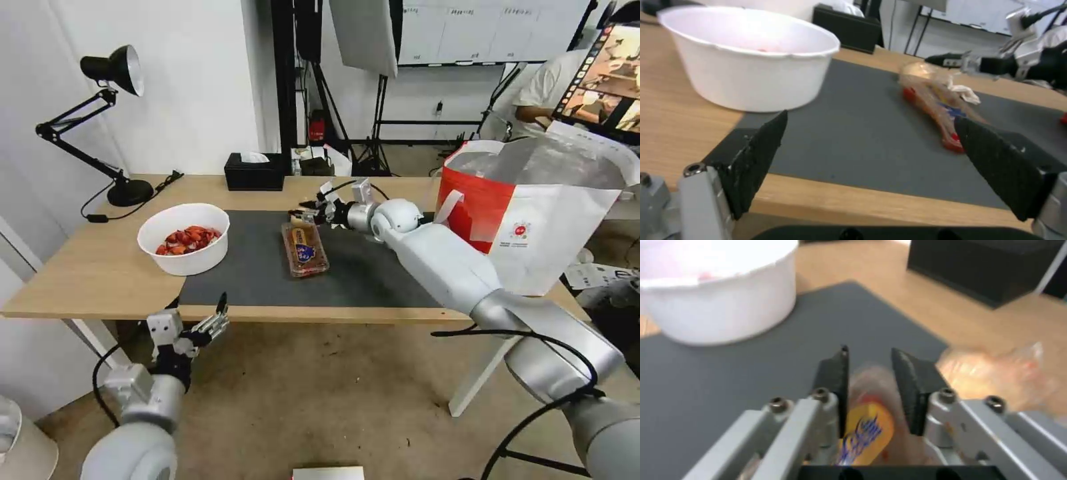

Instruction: Pick up the trash from the table and place it into the takeout bag.

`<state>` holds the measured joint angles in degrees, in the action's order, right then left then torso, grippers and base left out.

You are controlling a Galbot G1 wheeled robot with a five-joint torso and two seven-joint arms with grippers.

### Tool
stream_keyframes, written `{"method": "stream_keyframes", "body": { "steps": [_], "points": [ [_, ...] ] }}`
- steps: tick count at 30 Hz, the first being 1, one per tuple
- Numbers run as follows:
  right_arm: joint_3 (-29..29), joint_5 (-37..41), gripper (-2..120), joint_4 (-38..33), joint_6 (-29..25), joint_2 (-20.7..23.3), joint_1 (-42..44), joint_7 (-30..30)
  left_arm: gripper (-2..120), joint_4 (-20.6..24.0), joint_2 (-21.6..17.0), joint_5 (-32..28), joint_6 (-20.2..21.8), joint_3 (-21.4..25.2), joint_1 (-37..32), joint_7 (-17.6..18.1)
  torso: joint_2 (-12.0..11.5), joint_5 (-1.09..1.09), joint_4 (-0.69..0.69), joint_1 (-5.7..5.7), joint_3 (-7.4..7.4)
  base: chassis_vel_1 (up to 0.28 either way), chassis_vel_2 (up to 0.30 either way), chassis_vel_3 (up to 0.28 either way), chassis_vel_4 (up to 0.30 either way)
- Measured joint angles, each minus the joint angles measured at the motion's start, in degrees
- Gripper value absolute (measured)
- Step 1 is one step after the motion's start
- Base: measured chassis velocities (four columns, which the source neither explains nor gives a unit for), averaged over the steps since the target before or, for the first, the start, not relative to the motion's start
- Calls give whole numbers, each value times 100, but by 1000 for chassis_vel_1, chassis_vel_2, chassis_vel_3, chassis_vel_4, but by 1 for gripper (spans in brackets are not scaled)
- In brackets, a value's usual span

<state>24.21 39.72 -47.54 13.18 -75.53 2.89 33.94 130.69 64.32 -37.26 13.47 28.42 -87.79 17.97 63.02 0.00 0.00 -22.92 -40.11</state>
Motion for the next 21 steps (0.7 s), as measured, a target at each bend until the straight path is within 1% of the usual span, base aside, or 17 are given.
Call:
{"method": "stream_keyframes", "body": {
  "steps": [1, 3, 4, 5, 7, 8, 9, 10, 11, 12, 14, 15, 16, 17, 18, 19, 21],
  "points": [
    [41, -31, 16, 100, -3, -20, -5, 121, 100, -51, -72, -198, 40, -30, 123, 16, 0, 0, 0, 0, 0, 0, 0, 0, 0],
    [58, -68, 12, 169, -5, -32, -4, 240, 100, -100, -131, -371, 80, -53, 229, 35, 0, 0, 1, 0, 0, 0, 0, 0, 0],
    [67, -109, 6, 219, -6, -35, 14, 388, 100, -155, -195, -604, 132, -82, 353, 41, 0, 0, 0, -1, 0, 0, 0, 0, 0],
    [67, -109, 6, 219, -6, -35, 14, 388, 100, -155, -195, -604, 132, -82, 353, 41, 0, 0, 0, -1, 0, 0, 0, 0, 0],
    [71, -151, 0, 265, -5, -40, 70, 546, 100, -283, -310, -1170, 244, -146, 579, 60, 0, 0, -1, 0, 0, 0, 0, 0, 0],
    [71, -162, 0, 280, -4, -49, 78, 566, 100, -344, -357, -1385, 284, -169, 666, 90, 0, 0, -1, 0, 0, 0, 0, 0, 0],
    [71, -162, 0, 280, -4, -49, 78, 566, 100, -344, -357, -1385, 284, -169, 666, 90, 0, 0, -1, 0, 0, 0, 0, 0, 0],
    [70, -168, 0, 292, -3, -56, 81, 581, 100, -399, -398, -1627, 325, -194, 767, 111, 0, 0, 0, 0, 0, 0, 0, 0, 0],
    [69, -168, 0, 296, 2, -60, 81, 590, 100, -459, -458, -2050, 398, -241, 931, 149, 0, 0, 1, 0, 0, 0, 0, 0, 0],
    [69, -168, 0, 296, 2, -60, 81, 590, 100, -459, -458, -2050, 398, -241, 931, 149, 0, 0, 1, 0, 0, 0, 0, 0, 0],
    [73, -163, 0, 280, 18, -47, 81, 603, 100, -568, -555, -3188, 612, -331, 1410, 263, 0, 0, 0, 0, 0, 0, 0, 0, 0],
    [73, -163, 0, 280, 18, -47, 81, 603, 100, -568, -555, -3188, 612, -331, 1410, 263, 0, 0, 0, 0, 0, 0, 0, 0, 0],
    [81, -159, 0, 275, 25, -42, 81, 603, 100, -633, -583, -3708, 741, -381, 1684, 316, 1, 0, -1, 0, 1, 0, 0, 0, 0],
    [87, -156, 0, 275, 31, -39, 81, 603, 100, -718, -594, -4037, 808, -444, 1909, 378, 1, 0, -1, 0, 0, 0, 0, 0, 0],
    [87, -156, 0, 275, 31, -39, 81, 603, 100, -718, -594, -4037, 808, -444, 1909, 378, 1, 0, -1, 0, 0, 0, 0, 0, 0],
    [96, -151, 0, 273, 38, -38, 81, 602, 100, -878, -607, -4407, 848, -576, 2205, 464, 0, 0, -1, 0, 0, 0, 0, 0, 0],
    [100, -133, 0, 241, 48, -24, 81, 596, 100, -1058, -610, -4743, 883, -715, 2468, 522, 0, 0, -1, 0, 0, 0, 0, 0, 0]
  ]
}}
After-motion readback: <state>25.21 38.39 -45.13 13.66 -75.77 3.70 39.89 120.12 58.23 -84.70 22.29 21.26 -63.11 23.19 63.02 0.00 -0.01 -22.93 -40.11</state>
